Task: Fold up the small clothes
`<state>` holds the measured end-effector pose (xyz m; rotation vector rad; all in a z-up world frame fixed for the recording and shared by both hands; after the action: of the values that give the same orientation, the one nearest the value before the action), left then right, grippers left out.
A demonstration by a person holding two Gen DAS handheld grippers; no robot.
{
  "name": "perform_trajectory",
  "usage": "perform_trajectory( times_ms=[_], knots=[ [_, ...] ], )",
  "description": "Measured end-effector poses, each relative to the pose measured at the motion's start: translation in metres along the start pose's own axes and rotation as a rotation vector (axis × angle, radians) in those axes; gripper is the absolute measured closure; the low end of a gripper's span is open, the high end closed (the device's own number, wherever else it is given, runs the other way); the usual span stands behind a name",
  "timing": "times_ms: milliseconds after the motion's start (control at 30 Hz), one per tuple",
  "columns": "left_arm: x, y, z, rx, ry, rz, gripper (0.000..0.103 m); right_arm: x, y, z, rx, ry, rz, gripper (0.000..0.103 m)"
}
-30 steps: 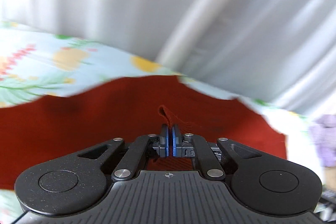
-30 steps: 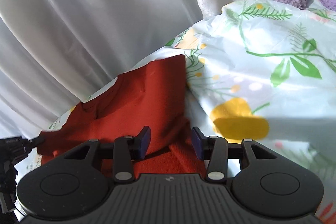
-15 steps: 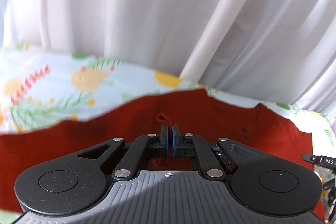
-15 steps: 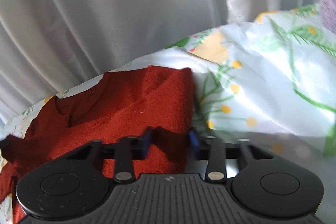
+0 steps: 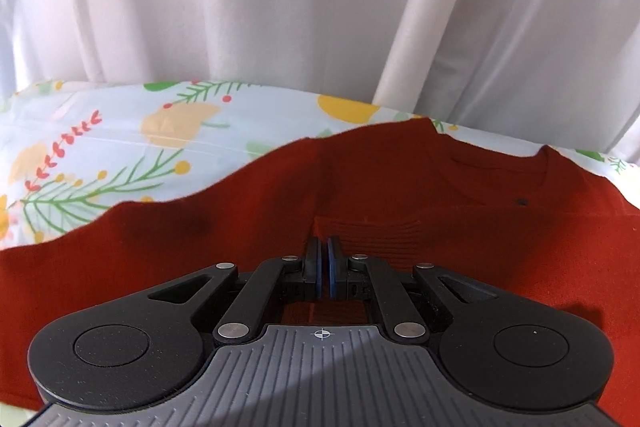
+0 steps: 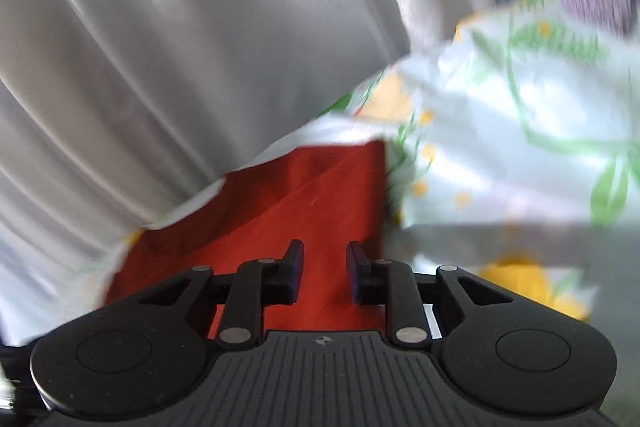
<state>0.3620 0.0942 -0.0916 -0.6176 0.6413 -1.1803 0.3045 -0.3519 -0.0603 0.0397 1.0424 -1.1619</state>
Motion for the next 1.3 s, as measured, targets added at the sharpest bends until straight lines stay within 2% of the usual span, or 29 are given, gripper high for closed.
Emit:
perform_trajectory(
  times_ms=[100, 200, 267, 333, 433, 500, 600, 633, 700, 733, 767, 800, 867, 933, 1000, 1033, 1067, 1133, 1167, 1233, 1300],
  knots=[
    [0.0, -0.004, 0.007, 0.016, -0.001, 0.004, 0.101, 0.008, -0.005, -0.02, -0.042, 0.13, 0.086, 0.08],
    [0.001, -0.006, 0.009, 0.016, 0.0, -0.004, 0.101, 0.025, 0.009, -0.033, -0.072, 0.217, 0.053, 0.082],
    [0.004, -0.008, 0.008, 0.016, 0.014, -0.002, 0.101, 0.029, 0.012, -0.032, -0.037, 0.233, 0.062, 0.088],
    [0.005, -0.006, 0.005, 0.012, 0.027, 0.013, 0.101, 0.026, 0.011, -0.028, -0.008, 0.179, 0.013, 0.097],
    [-0.001, -0.003, 0.002, -0.004, 0.019, 0.037, 0.102, 0.016, 0.008, -0.028, 0.002, -0.007, -0.105, 0.098],
    [-0.008, -0.003, -0.001, -0.015, 0.009, 0.04, 0.101, 0.008, 0.011, -0.031, -0.022, -0.077, -0.137, 0.098],
    [-0.021, -0.007, -0.003, -0.031, -0.013, 0.038, 0.1, -0.003, 0.009, -0.032, -0.082, -0.119, -0.141, 0.088],
    [-0.024, -0.009, -0.003, -0.04, -0.021, 0.025, 0.098, -0.007, 0.004, -0.031, -0.086, -0.139, -0.127, 0.082],
    [-0.028, -0.014, -0.005, -0.057, -0.045, -0.049, 0.08, -0.019, -0.004, -0.026, -0.09, -0.195, -0.099, 0.076],
    [-0.028, -0.016, -0.006, -0.068, -0.066, -0.094, 0.06, -0.024, -0.007, -0.023, -0.085, -0.222, -0.09, 0.075],
    [-0.026, -0.017, -0.008, -0.083, -0.086, -0.132, 0.047, -0.028, -0.008, -0.02, -0.08, -0.242, -0.081, 0.074],
    [-0.022, -0.018, -0.01, -0.097, -0.096, -0.162, 0.046, -0.031, -0.009, -0.017, -0.077, -0.252, -0.072, 0.074],
    [-0.013, -0.014, -0.013, -0.125, -0.096, -0.191, 0.046, -0.033, -0.005, -0.011, -0.069, -0.244, -0.075, 0.074],
    [-0.005, -0.007, -0.016, -0.153, -0.088, -0.18, 0.046, -0.036, 0.001, -0.009, -0.067, -0.23, -0.061, 0.074],
    [-0.003, -0.001, -0.019, -0.162, -0.094, -0.168, 0.051, -0.039, 0.01, -0.012, -0.083, -0.241, -0.055, 0.074],
    [-0.003, -0.001, -0.019, -0.151, -0.102, -0.164, 0.055, -0.039, 0.015, -0.014, -0.095, -0.247, -0.061, 0.074],
    [-0.003, 0.0, -0.018, -0.155, -0.108, -0.162, 0.072, -0.038, 0.019, -0.017, -0.108, -0.252, -0.066, 0.074],
    [-0.004, 0.003, -0.017, -0.162, -0.123, -0.123, 0.091, -0.037, 0.027, -0.022, -0.131, -0.255, -0.07, 0.074],
    [-0.004, 0.003, -0.017, -0.156, -0.125, -0.117, 0.096, -0.037, 0.03, -0.023, -0.138, -0.258, -0.069, 0.074],
    [-0.003, 0.001, -0.014, -0.13, -0.116, -0.106, 0.097, -0.04, 0.036, -0.024, -0.145, -0.271, -0.066, 0.074],
    [-0.001, -0.009, -0.009, -0.056, -0.076, -0.078, 0.098, -0.044, 0.043, -0.023, -0.154, -0.299, -0.077, 0.074]
  ],
)
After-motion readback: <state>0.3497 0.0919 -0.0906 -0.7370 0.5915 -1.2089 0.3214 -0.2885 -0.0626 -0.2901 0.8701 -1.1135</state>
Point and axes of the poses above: each gripper's, at about its wrist camera, not at the fingertips, and y roughly the way its jaws point, x to its right, z to its top, the point moved 4 cm from there along y, roughly the way its jaws point, and after that the axes turned 15 degrees about z, right-handed, at the moved point
